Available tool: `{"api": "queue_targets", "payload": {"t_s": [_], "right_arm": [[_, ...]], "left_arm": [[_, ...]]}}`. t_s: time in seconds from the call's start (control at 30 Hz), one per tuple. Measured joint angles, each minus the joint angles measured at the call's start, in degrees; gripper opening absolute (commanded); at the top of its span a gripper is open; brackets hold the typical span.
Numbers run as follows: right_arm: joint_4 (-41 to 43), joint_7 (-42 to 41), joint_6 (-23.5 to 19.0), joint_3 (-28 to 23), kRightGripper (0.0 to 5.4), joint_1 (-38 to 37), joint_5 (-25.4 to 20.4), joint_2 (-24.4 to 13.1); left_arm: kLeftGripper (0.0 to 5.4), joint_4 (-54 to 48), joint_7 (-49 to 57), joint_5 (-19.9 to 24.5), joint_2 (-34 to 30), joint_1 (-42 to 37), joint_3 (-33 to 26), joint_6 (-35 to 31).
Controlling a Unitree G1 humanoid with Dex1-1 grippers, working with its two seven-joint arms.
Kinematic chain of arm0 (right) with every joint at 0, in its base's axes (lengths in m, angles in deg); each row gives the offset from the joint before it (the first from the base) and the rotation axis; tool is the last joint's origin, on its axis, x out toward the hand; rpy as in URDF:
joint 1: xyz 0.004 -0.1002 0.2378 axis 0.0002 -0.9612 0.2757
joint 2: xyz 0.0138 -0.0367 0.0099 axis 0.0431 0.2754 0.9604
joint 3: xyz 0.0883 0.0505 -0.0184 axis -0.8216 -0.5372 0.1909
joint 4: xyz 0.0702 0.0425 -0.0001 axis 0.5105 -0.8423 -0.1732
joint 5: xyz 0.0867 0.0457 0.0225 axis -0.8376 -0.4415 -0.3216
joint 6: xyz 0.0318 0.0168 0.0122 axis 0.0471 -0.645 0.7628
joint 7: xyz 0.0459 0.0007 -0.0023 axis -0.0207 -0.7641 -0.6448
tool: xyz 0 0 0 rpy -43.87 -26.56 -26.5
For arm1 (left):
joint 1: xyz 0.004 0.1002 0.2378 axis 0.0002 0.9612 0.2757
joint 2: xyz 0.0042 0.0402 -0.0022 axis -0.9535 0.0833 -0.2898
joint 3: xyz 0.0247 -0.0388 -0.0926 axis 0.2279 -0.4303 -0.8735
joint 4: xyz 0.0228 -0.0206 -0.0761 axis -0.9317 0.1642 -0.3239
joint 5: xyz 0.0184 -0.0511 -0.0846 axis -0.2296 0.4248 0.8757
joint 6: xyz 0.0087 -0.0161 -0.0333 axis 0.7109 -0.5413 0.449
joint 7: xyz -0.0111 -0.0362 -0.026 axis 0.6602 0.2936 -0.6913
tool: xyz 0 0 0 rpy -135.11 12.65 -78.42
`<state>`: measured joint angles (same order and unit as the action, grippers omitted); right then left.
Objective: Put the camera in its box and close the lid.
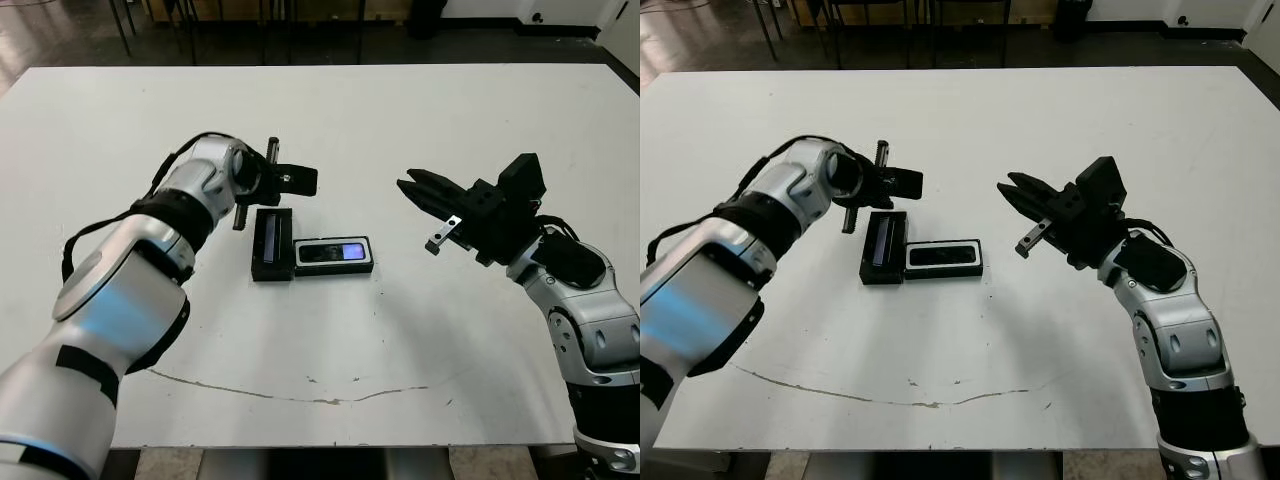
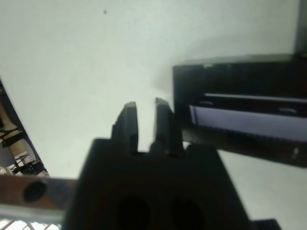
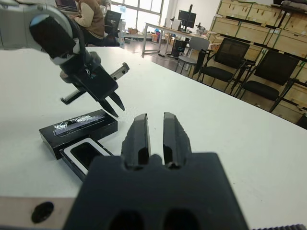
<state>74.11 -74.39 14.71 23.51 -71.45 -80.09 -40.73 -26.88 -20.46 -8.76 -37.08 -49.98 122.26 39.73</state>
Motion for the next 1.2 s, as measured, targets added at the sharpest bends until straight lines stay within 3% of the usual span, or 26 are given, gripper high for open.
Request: {"api": "queue_targets", "payload": {"t_s": [0.43, 0.87, 1.2], "right_arm": [[-0.7, 0.0, 0.5, 0.3, 0.01, -0.2, 0.2, 0.0], [-1.4, -0.2, 1.1, 0.8, 0.01, -0.2, 0.2, -0.1], [-1.7, -0.2, 1.1, 1.0, 0.01, -0.2, 0.3, -0.1]], "left_arm": [[0.0, -6.2, -8.1, 1.6, -3.0, -0.6, -2.9, -0.8], [0.0, -18.0, -12.9, 3.3, -5.7, 6.0, -3.6, -3.8], [0.0, -20.2, -6.7, 3.4, -7.9, 8.8, -4.7, -1.0]]}}
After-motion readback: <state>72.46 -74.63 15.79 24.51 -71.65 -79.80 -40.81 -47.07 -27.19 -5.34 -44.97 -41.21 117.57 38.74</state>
